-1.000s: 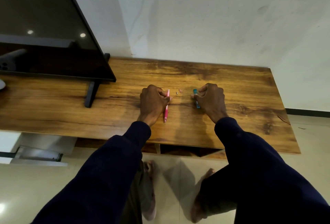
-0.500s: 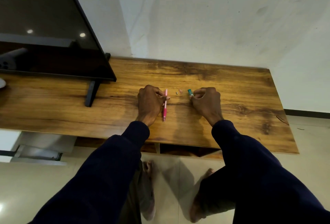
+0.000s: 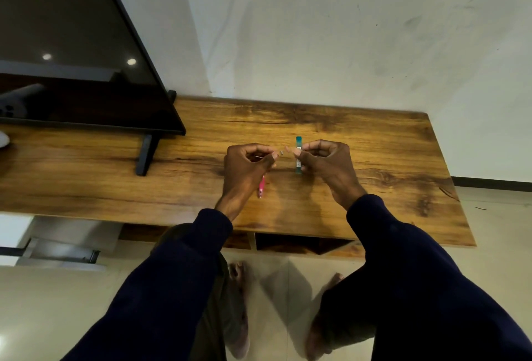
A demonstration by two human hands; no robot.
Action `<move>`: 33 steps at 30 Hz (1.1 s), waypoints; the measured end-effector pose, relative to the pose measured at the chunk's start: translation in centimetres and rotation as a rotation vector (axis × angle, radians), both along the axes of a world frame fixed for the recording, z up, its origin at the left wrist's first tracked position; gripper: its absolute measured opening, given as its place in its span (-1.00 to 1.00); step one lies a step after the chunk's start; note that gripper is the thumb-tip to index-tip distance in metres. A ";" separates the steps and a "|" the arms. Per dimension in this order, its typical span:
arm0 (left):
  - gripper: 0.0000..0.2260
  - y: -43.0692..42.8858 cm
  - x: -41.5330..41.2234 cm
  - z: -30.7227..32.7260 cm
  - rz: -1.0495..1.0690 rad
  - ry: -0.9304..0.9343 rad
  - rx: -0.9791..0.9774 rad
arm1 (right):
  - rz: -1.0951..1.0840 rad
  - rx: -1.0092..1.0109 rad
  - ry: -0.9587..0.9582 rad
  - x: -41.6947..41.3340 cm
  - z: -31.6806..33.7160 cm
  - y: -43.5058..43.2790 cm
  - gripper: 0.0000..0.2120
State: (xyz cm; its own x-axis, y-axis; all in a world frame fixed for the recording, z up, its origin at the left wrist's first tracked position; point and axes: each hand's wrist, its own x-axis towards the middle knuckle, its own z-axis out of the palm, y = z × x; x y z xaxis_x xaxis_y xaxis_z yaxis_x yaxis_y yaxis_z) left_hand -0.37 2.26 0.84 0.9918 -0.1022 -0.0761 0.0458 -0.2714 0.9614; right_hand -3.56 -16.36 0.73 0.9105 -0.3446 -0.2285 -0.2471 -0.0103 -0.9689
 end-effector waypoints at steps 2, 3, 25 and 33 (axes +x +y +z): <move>-0.79 -0.4 -0.3 0.2 -0.080 0.034 0.006 | 0.011 0.088 -0.025 -0.2 0.4 0.1 -0.81; -0.76 -0.6 -0.5 0.5 -0.105 0.053 -0.005 | 0.016 0.120 -0.026 -0.2 0.5 0.2 -0.82; -0.76 -1.1 -1.1 2.2 -0.112 -0.031 -0.030 | 0.105 -0.129 -0.140 0.8 3.6 0.1 -0.89; -0.78 -0.9 -1.4 0.6 -0.066 0.036 0.064 | -0.051 -0.220 -0.060 2.4 3.0 -2.8 -0.93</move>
State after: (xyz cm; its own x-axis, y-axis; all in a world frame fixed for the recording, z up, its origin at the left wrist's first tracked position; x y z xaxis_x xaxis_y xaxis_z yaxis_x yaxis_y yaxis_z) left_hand -1.74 1.35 1.44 0.9797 -0.1609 -0.1200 0.0600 -0.3357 0.9401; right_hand -1.16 -19.19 3.72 0.9002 -0.4264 -0.0888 -0.1947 -0.2115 -0.9578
